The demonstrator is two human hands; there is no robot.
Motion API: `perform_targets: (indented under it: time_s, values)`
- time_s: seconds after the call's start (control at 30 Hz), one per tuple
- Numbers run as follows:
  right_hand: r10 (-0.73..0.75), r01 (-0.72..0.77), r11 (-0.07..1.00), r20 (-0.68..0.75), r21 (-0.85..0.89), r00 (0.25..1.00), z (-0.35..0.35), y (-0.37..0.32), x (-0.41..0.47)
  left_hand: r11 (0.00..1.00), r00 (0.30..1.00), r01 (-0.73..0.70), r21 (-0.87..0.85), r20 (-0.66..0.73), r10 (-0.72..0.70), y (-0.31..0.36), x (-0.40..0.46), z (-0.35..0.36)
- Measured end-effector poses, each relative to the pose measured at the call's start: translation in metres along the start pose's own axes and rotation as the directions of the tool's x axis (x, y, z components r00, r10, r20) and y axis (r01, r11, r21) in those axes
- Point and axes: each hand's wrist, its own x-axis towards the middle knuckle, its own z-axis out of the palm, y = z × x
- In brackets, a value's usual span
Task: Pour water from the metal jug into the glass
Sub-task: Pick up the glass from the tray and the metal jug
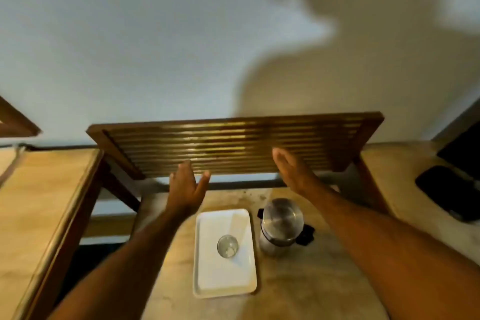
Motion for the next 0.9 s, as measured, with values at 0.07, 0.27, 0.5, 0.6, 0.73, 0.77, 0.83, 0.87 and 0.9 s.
perform_targets:
  time_s: [0.07,0.27,0.5,0.6,0.73,0.77,0.83,0.87,0.9]
  values:
    - [0.14,-0.135,0.984,-0.031,0.117,0.99,0.01,0.061,-0.015,0.992,0.993,0.09,-0.086,0.087,-0.083,-0.035,-0.028,0.046]
    - [0.378,-0.292,0.904,-0.266,0.312,0.887,0.043,0.179,-0.068,0.864,0.866,0.437,-0.249,0.377,-0.329,-0.117,-0.114,0.145]
    - [0.404,-0.145,0.847,-0.439,0.512,0.803,0.065,0.205,-0.076,0.839,0.877,0.474,-0.269,0.229,-0.422,-0.124,-0.114,0.206]
    - [0.522,-0.158,0.74,-0.41,0.654,0.748,0.069,0.218,-0.077,0.815,0.885,0.463,-0.347,0.221,-0.409,-0.125,-0.104,0.218]
    - [0.512,-0.187,0.711,-0.317,0.678,0.798,0.074,0.219,-0.071,0.776,0.878,0.475,-0.415,0.279,-0.389,-0.122,-0.092,0.217]
    - [0.533,-0.2,0.7,-0.315,0.686,0.785,0.073,0.213,-0.068,0.779,0.882,0.468,-0.418,0.285,-0.377,-0.12,-0.09,0.212]
    - [0.591,-0.232,0.672,-0.321,0.703,0.74,0.071,0.199,-0.057,0.791,0.89,0.449,-0.415,0.281,-0.358,-0.108,-0.086,0.197]
    - [0.606,-0.24,0.67,-0.331,0.703,0.723,0.068,0.188,-0.05,0.797,0.9,0.433,-0.422,0.26,-0.351,-0.1,-0.08,0.184]
    - [0.613,-0.257,0.675,-0.332,0.692,0.717,0.066,0.176,-0.047,0.801,0.908,0.418,-0.429,0.238,-0.346,-0.093,-0.076,0.17]
